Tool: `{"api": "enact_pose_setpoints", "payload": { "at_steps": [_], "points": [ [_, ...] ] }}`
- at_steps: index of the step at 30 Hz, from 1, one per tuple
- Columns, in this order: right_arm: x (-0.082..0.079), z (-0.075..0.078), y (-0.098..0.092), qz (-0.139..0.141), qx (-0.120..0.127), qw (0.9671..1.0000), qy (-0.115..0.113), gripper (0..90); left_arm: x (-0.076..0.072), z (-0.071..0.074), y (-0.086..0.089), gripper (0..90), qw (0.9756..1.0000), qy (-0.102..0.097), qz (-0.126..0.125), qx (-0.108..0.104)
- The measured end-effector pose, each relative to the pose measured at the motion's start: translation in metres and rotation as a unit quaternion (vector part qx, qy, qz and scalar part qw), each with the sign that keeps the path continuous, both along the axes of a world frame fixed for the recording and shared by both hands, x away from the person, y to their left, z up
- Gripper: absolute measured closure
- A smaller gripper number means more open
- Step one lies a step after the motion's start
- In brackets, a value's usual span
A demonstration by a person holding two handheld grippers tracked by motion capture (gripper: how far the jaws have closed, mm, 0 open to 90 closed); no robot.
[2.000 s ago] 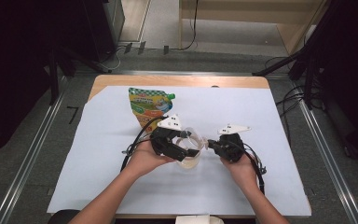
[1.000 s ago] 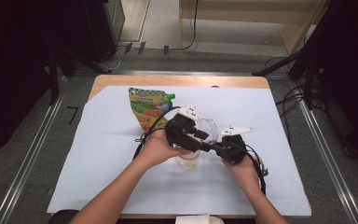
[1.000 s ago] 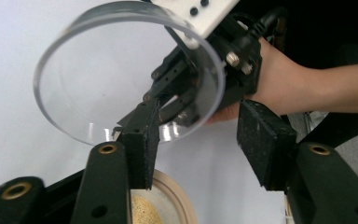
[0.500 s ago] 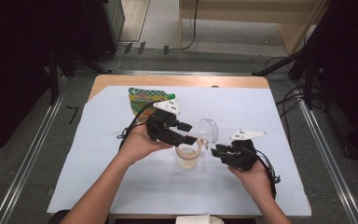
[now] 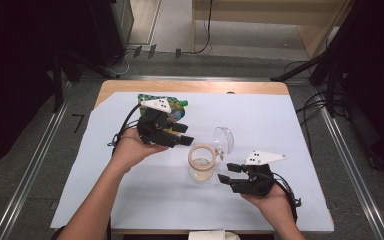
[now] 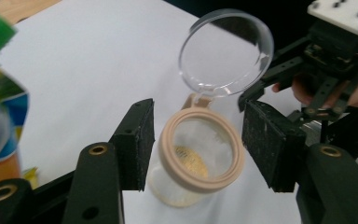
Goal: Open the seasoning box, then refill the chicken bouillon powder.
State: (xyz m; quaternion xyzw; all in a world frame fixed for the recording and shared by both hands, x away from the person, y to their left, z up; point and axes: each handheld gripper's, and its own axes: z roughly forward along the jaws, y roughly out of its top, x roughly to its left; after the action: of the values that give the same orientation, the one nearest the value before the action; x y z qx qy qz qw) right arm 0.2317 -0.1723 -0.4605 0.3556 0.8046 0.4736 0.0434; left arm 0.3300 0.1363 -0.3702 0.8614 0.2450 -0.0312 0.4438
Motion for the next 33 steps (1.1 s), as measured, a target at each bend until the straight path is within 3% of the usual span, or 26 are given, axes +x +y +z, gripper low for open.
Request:
{"api": "enact_pose_setpoints", "payload": {
  "at_steps": [3, 4, 11, 22, 33],
  "points": [
    [-0.003, 0.000, 0.003, 0.008, -0.002, 0.9999, -0.010, 48.1, 0.004, 0.000, 0.008, 41.7, 0.9999, 0.011, 0.007, -0.010],
    [-0.004, 0.000, 0.007, 0.019, -0.007, 0.9995, -0.023, 48.1, 0.007, 0.000, 0.013, 41.6, 0.9997, 0.017, 0.011, -0.015],
    [-0.003, -0.001, 0.012, 0.029, -0.014, 0.9994, -0.010, 48.1, 0.008, 0.002, 0.028, 40.0, 0.9996, 0.009, 0.028, -0.007],
    [-0.005, -0.001, 0.022, 0.052, -0.021, 0.9983, -0.013, 48.1, 0.011, 0.004, 0.056, 36.5, 0.9985, -0.006, 0.055, 0.000],
    [-0.008, -0.001, 0.028, 0.068, -0.022, 0.9973, -0.016, 48.2, 0.018, 0.002, 0.084, 36.1, 0.9963, 0.000, 0.086, -0.004]
  ]
}}
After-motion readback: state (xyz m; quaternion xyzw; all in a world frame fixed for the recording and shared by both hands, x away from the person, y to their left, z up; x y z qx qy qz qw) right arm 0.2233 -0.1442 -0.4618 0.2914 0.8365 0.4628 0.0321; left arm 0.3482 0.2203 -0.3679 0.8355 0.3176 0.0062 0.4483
